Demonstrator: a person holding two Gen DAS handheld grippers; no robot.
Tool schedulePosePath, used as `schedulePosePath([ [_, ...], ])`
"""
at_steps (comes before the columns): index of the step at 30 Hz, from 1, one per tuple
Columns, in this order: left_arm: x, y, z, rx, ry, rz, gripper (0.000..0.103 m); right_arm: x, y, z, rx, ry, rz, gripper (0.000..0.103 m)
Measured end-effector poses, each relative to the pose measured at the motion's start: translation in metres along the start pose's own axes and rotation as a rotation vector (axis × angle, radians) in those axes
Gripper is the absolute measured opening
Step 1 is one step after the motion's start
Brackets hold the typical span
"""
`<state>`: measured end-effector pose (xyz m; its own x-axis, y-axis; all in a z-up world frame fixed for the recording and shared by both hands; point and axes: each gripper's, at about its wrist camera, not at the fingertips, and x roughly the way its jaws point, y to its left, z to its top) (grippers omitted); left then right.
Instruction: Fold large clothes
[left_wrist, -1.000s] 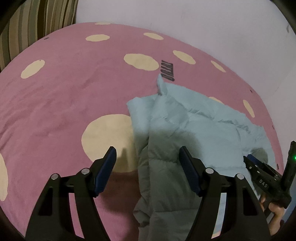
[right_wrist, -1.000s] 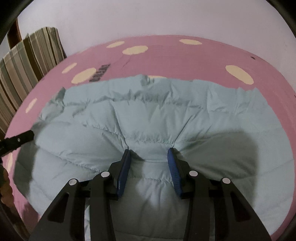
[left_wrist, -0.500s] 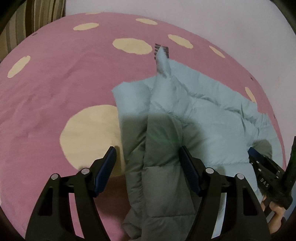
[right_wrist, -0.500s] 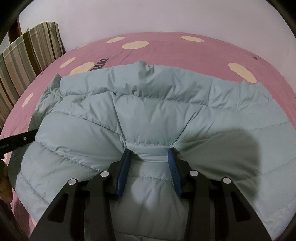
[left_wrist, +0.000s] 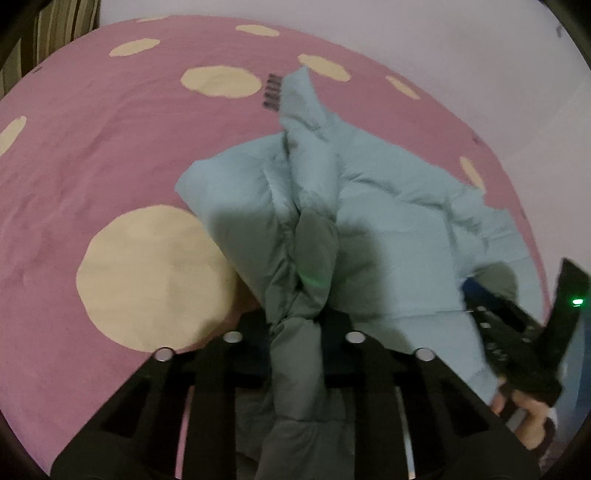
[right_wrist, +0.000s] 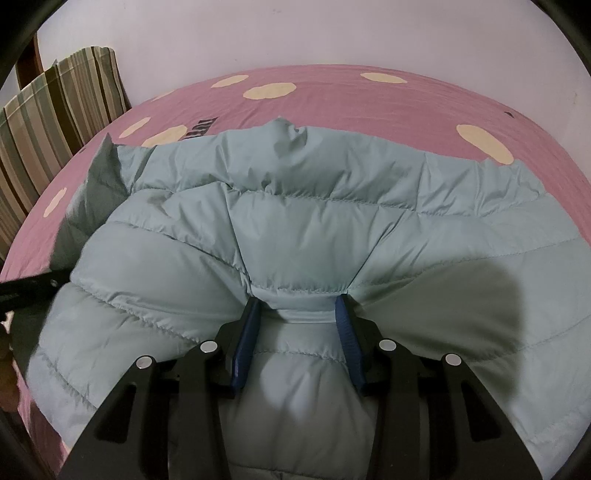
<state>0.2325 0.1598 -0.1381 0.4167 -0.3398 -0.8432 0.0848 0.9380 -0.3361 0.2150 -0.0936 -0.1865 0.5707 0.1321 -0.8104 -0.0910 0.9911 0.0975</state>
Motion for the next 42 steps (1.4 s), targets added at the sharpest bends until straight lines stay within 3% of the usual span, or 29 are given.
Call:
schedulePosePath([
  [5,-0.033,-0.028,0.006,0.019,-0.064,-0.038,0.013,0.002,0.0,0.001,0.003,0.0,0.007,0.043],
  [11,-0.079,-0.091,0.013,0.106,-0.158,-0.075,0.011,-0.004,-0.008,0.006,0.027,-0.012,0.052,0.043],
  [16,-0.086,-0.157,0.014,0.221,-0.183,-0.061,0.011,-0.037,-0.045,0.009,0.111,-0.049,0.094,0.043],
  [24,-0.044,-0.257,0.002,0.337,-0.134,-0.053,0.011,-0.102,-0.132,-0.01,0.234,-0.139,0.044,0.051],
  [28,0.0,-0.295,-0.007,0.348,-0.078,-0.043,0.011,-0.118,-0.168,-0.031,0.301,-0.148,0.018,0.051],
  [35,0.059,-0.326,-0.037,0.379,-0.005,0.0,0.013,-0.126,-0.204,-0.061,0.392,-0.14,-0.007,0.051],
  [42,0.066,-0.334,-0.047,0.391,-0.014,-0.029,0.03,-0.128,-0.213,-0.073,0.424,-0.133,-0.005,0.051],
])
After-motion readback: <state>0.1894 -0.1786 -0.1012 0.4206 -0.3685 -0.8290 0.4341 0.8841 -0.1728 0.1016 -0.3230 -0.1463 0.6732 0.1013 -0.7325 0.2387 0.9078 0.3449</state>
